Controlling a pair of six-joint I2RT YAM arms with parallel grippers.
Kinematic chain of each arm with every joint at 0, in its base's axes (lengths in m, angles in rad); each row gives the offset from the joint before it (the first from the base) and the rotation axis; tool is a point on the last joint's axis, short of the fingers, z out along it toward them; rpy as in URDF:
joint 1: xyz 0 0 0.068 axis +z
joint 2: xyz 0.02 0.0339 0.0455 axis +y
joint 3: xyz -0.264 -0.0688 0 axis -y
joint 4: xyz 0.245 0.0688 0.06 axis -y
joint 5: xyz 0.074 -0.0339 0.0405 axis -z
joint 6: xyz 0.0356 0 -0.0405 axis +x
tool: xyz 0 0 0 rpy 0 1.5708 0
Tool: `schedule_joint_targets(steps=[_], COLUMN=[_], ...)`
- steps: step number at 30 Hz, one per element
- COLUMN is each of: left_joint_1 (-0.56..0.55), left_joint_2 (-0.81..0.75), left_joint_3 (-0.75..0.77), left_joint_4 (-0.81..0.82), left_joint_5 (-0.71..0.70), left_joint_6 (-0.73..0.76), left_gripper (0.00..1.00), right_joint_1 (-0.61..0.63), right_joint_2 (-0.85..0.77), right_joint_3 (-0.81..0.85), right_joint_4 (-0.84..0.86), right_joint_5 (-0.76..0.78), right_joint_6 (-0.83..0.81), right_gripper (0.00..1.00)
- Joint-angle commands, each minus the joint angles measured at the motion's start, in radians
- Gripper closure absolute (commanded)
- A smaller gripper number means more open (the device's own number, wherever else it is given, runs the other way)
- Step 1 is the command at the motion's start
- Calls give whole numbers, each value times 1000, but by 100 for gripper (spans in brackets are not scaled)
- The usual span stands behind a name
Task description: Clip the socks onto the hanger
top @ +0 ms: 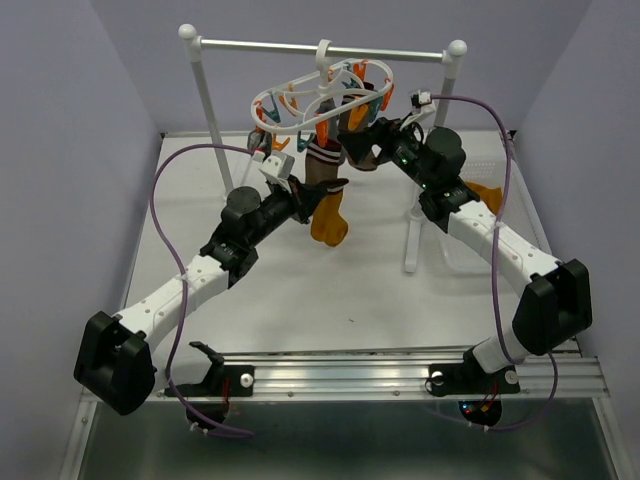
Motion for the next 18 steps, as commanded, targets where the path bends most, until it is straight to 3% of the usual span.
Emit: schedule_joint_targets(steps=[1, 8, 18], left_joint_1=[-6, -6, -7], left_joint_2=[-13, -2, 9], left_joint_3=[51, 38, 19], left_joint_4=[71, 93, 123], left_joint_5=[-34, -40, -28], left_joint_6=[9, 1, -17], left_gripper=[100, 100, 100], right_joint_1=[3, 3, 22], right_joint_2=[22, 45, 58], right_joint_3=[10, -10, -45], right_joint_4=[180, 292, 404], right_joint_5=[15, 38, 127], right_joint_6=[36, 89, 40], right_gripper=[0, 2, 3])
